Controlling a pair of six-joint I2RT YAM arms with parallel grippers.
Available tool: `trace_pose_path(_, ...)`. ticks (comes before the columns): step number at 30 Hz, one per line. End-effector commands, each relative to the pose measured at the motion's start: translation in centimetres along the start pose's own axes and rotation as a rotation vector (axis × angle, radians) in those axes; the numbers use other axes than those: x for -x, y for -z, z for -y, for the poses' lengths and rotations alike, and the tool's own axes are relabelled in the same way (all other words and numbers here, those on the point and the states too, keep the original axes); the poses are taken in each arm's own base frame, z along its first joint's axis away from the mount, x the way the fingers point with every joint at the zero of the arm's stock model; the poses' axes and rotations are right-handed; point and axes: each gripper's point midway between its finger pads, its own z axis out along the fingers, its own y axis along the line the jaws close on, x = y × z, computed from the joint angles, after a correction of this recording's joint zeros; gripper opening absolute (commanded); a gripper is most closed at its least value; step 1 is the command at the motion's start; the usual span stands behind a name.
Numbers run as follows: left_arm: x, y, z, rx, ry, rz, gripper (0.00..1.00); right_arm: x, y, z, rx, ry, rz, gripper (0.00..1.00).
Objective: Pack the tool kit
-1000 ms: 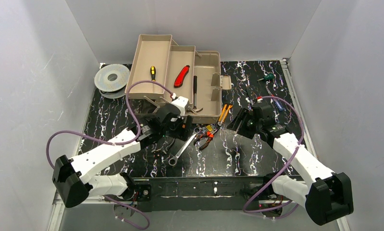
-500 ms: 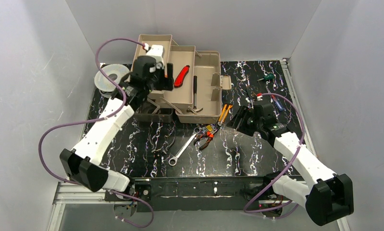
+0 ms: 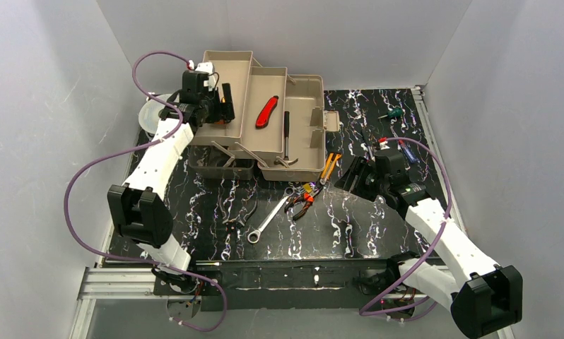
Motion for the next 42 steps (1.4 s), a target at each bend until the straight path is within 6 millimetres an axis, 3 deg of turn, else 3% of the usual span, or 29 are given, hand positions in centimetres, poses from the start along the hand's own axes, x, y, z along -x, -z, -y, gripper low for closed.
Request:
trace_pose_path(1, 2.1, 4.0, 1.2, -0.078, 0.030, 0.107, 0.95, 1.7, 0.9, -0.8, 0.006, 0.032, 0.054, 0.71)
trace_pose_path(9, 3.2, 9.7, 1.1, -0.111, 0.109, 0.249, 0.98, 1.8, 0.5, 0.4, -0.058, 0.025, 0.064, 0.76)
trace_pose_path(15, 0.4, 13.5, -1.2, -0.058, 0.212, 0.350, 0.98, 2.4, 0.6, 0.8, -0.085, 0.037, 0.091, 0.76)
trace_pose_path(20, -3.7, 15.7, -1.8, -0.083, 0.203, 0.338, 0.98, 2.9, 0.9, 0.8, -0.083, 0.049, 0.121, 0.75)
trace_pose_path(24, -8.7, 15.7, -1.8, -0.103, 0.192, 0.217, 0.98, 3.0, 1.5, 0.2, -0.054, 0.074, 0.128, 0.75)
trace_pose_path(30, -16.8, 13.1, -2.3, -0.102, 0.264, 0.044, 0.98, 3.4, 2.2, -0.2, -0.017, 0.094, 0.175, 0.75)
trace_pose_path(34, -19.7, 12.2, -2.2, -0.065, 0.259, 0.009, 0.98, 3.0, 2.0, 0.1, -0.015, 0.099, 0.177, 0.75)
trace_pose_path(42, -22.7, 10.1, -0.8, 0.002, 0.127, -0.023, 0.98, 1.8, 1.5, -0.1, 0.021, 0.113, 0.123, 0.74)
